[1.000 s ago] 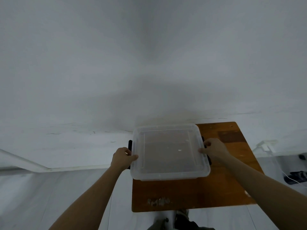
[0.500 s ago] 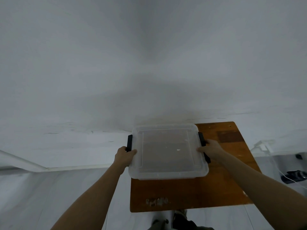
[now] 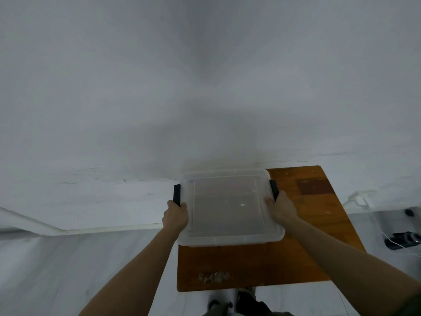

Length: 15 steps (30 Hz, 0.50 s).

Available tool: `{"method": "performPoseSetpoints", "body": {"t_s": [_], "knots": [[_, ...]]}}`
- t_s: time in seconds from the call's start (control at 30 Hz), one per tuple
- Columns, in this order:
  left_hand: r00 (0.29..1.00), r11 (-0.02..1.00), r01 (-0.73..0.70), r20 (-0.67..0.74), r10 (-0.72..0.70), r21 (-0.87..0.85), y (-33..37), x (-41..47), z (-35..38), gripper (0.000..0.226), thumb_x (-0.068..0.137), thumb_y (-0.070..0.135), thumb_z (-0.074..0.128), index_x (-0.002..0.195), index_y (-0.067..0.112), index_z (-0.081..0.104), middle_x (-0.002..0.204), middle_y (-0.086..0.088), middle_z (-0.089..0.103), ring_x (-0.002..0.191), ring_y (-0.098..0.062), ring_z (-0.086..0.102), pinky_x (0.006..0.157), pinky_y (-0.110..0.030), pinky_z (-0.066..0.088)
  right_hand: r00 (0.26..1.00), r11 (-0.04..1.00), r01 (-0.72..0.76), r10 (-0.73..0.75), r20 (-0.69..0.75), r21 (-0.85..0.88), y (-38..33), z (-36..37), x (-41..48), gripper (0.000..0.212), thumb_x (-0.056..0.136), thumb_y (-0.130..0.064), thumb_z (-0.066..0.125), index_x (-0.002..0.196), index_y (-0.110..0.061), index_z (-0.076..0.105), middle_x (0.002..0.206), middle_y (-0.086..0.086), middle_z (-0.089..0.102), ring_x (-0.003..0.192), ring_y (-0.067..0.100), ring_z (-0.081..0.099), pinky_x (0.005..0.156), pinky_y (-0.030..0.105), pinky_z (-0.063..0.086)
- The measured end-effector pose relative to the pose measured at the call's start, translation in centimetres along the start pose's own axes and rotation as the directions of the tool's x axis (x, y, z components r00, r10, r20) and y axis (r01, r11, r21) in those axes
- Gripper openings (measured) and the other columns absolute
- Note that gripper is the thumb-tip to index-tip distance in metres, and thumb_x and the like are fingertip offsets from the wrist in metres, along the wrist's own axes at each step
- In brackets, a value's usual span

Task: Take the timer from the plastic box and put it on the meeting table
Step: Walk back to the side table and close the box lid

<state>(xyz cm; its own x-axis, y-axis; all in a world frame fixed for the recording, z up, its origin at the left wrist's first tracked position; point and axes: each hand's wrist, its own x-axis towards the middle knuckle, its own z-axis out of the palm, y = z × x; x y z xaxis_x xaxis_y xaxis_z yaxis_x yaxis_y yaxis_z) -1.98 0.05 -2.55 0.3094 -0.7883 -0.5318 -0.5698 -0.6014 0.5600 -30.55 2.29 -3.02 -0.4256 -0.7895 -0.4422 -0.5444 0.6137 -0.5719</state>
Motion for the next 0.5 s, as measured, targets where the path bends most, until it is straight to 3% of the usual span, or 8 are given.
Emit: {"method": "performPoseSetpoints", "body": {"t_s": [0.1,0.2,0.5], "knots": [[1.000,0.998,-0.019,-0.022,0.020,0.052,0.15,-0.22,0.25,0.036,0.102,0.028,0.038,0.126,0.001,0.038,0.116,-0.022,0.058,0.091,-0.030,0.054,0.083,-0.045,0.049,1.000,1.000,0.002,-0.003,-0.019,-0.029,-0.13,0.12,-0.01,0.042,0.097,-0.033,0.049,0.127,-0.004,0.041,0.097,0.005,0.055,0.082,0.023,0.057,0.070,0.038,0.049],[0.998,0.992,-0.049,-0.045,0.055,0.112,0.19,-0.62,0.61,0.036,0.103,0.027,0.036,0.127,0.000,0.037,0.116,-0.023,0.060,0.100,-0.036,0.061,0.077,-0.041,0.047,0.999,0.998,0.002,-0.005,-0.038,-0.068,-0.26,0.30,-0.13,0.041,0.097,-0.034,0.048,0.125,-0.004,0.042,0.095,0.006,0.056,0.082,0.024,0.057,0.071,0.040,0.050],[0.993,0.989,-0.109,-0.026,0.112,0.098,-0.24,-0.82,0.93,0.032,0.102,0.024,0.037,0.122,-0.001,0.039,0.116,-0.021,0.058,0.102,-0.035,0.059,0.086,-0.045,0.050,0.997,0.991,0.026,-0.035,-0.064,-0.134,-0.39,0.64,-0.34,0.041,0.099,-0.033,0.043,0.128,-0.004,0.039,0.106,0.018,0.063,0.091,0.034,0.064,0.078,0.048,0.055]]}}
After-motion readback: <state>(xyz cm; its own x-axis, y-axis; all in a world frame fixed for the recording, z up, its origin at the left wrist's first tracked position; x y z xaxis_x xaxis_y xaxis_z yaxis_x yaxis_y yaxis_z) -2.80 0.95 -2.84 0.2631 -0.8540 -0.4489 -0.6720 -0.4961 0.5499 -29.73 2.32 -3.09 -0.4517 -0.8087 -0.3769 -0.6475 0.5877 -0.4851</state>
